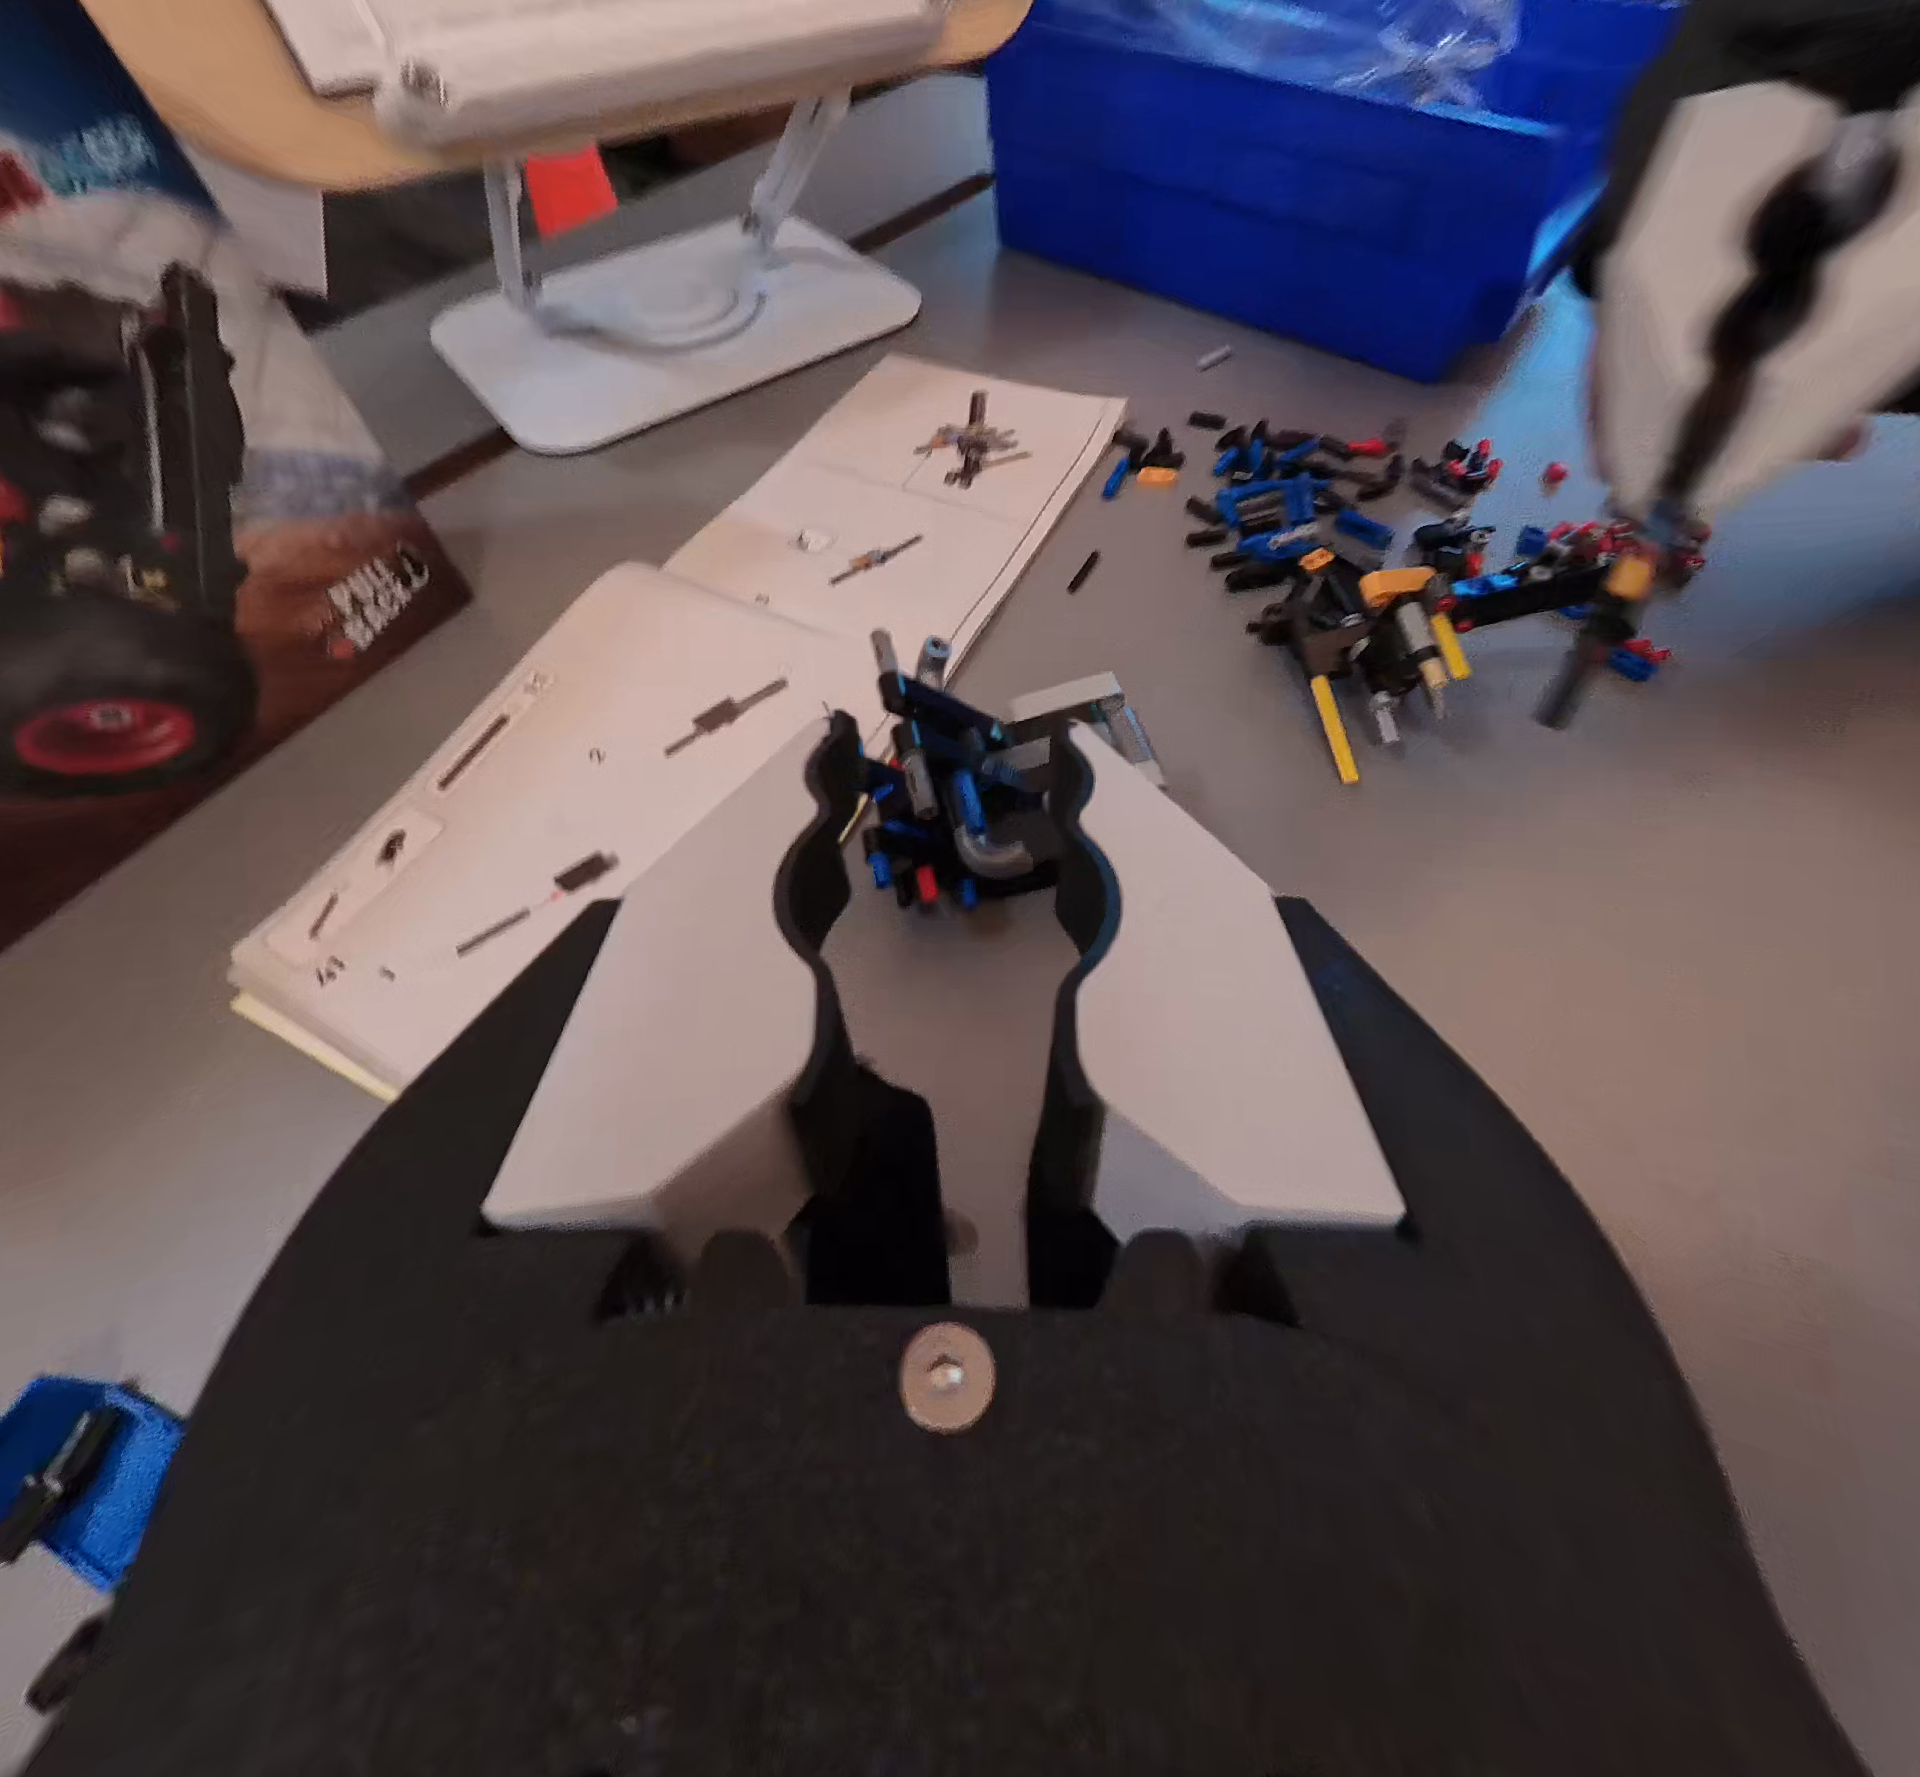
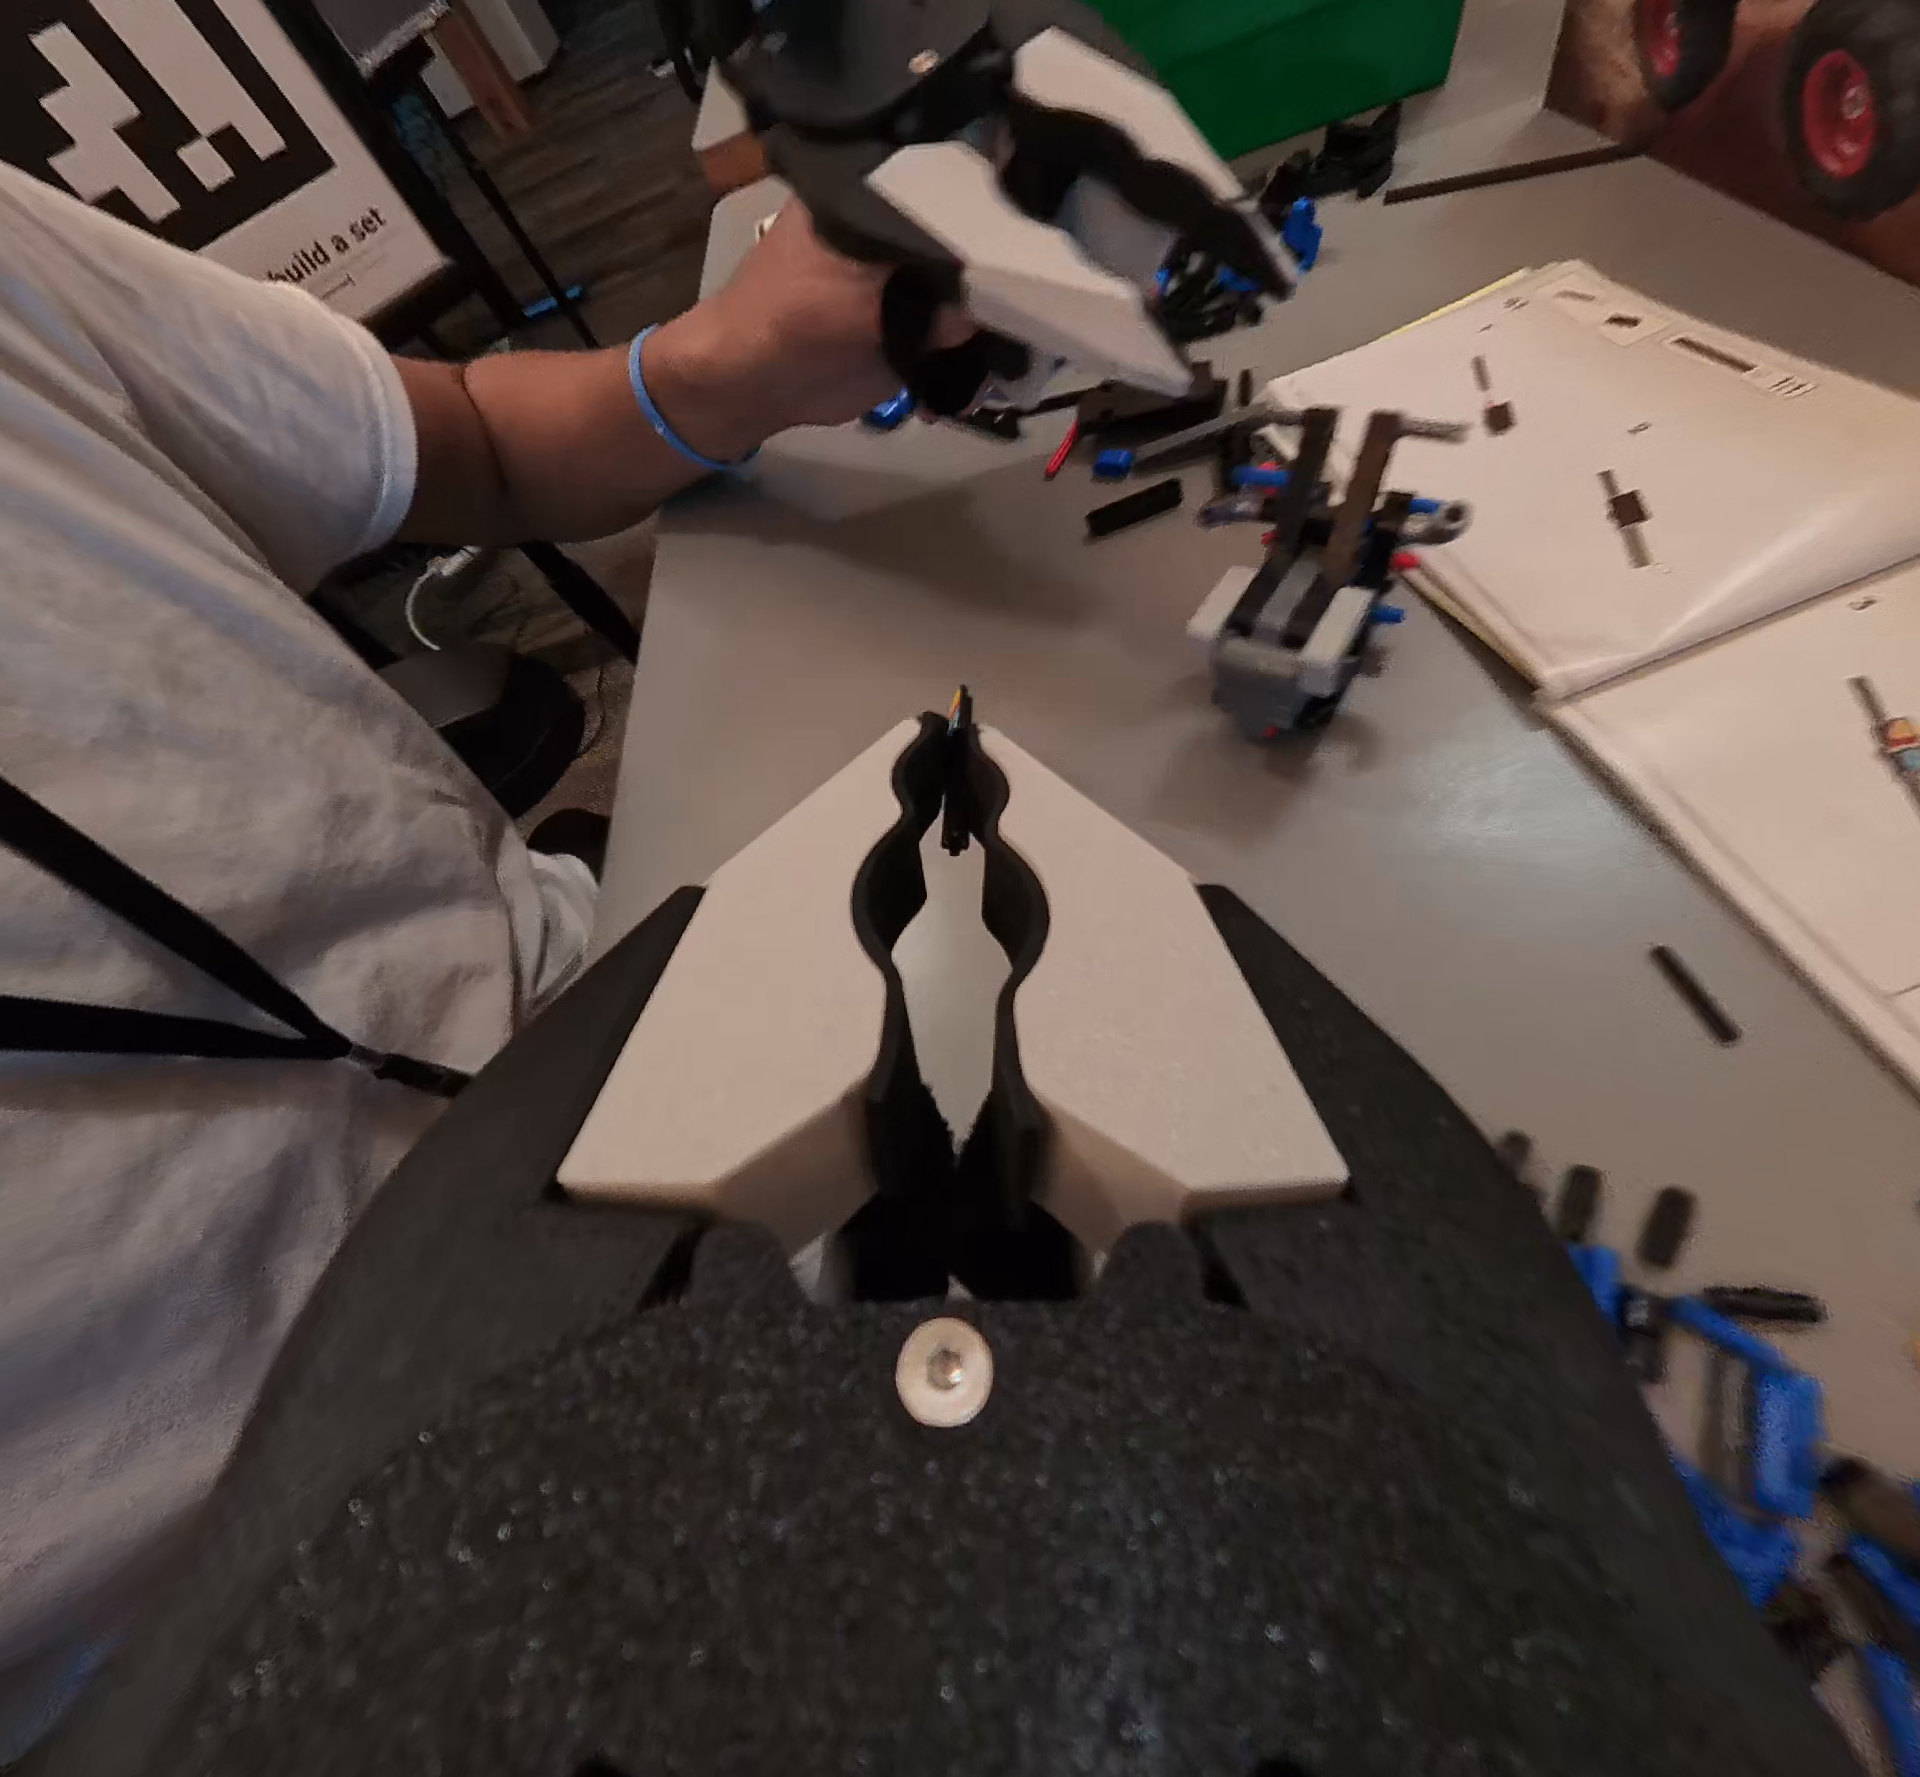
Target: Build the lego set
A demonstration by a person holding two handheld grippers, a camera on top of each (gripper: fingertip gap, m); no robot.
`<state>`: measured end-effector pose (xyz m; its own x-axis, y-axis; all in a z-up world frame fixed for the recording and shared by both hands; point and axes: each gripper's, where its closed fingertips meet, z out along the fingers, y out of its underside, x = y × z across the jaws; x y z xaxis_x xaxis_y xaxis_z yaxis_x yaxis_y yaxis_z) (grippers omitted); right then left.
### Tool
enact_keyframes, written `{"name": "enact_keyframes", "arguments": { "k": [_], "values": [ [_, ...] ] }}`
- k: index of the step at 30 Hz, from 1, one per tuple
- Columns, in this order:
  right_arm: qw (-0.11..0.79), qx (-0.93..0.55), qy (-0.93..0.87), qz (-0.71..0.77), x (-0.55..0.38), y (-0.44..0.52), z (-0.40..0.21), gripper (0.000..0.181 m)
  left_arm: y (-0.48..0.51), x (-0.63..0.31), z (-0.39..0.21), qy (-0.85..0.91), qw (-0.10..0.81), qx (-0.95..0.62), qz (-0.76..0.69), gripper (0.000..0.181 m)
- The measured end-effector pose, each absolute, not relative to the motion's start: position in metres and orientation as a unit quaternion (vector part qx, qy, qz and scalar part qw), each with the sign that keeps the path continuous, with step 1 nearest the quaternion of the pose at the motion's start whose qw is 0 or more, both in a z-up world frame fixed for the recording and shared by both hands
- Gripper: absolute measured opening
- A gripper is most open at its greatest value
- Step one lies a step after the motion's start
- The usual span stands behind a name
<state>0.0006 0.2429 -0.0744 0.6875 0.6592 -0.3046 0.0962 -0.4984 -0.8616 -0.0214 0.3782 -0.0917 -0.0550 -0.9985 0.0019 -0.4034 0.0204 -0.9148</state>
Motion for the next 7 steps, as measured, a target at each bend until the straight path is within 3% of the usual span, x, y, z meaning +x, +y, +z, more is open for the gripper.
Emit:
{"name": "enact_keyframes", "arguments": {
  "k": [7],
  "values": [
    [0.405,-0.874,-0.215,0.160,-0.043,0.199,-0.147,0.002,0.384,-0.008,-0.113,0.615,0.268,-0.625,-0.398,0.037]
  ]
}}
